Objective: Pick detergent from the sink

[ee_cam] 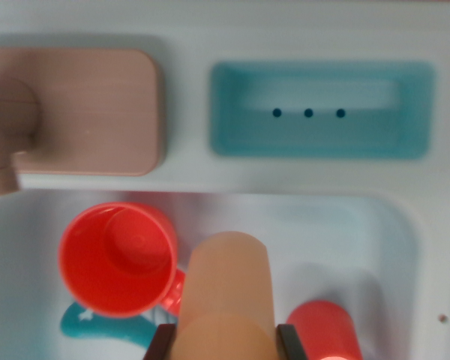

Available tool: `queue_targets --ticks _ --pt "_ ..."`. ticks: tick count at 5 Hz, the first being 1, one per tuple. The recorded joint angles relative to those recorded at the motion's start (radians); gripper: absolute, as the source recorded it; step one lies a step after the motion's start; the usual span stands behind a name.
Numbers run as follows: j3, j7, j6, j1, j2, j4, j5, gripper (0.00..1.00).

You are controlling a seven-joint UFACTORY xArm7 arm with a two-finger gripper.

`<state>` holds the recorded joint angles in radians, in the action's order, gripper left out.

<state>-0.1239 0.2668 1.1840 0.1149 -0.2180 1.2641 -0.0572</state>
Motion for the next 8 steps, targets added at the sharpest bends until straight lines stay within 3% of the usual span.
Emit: queue_targets --ticks 1,2,3,4,5,6,7,8 --pt "-0.001 -0.003 0.047 -0.0001 0.013 0.035 0.0025 1.00" --pt "-0.001 -0.003 0.047 -0.0001 0.013 0.035 0.0025 1.00" --pt "-0.001 -0.005 0.094 -0.0003 0.025 0.070 0.0049 1.00" --pt "-0.001 -0.005 0.094 -0.0003 0.025 0.070 0.0049 1.00" --pt "-0.002 -0.008 0.142 -0.0004 0.038 0.104 0.0073 1.00" --pt "-0.002 -0.008 0.142 -0.0004 0.038 0.104 0.0073 1.00" --pt "-0.002 -0.010 0.186 -0.0006 0.049 0.138 0.0097 1.00" --pt "-0.002 -0.010 0.186 -0.0006 0.049 0.138 0.0097 1.00"
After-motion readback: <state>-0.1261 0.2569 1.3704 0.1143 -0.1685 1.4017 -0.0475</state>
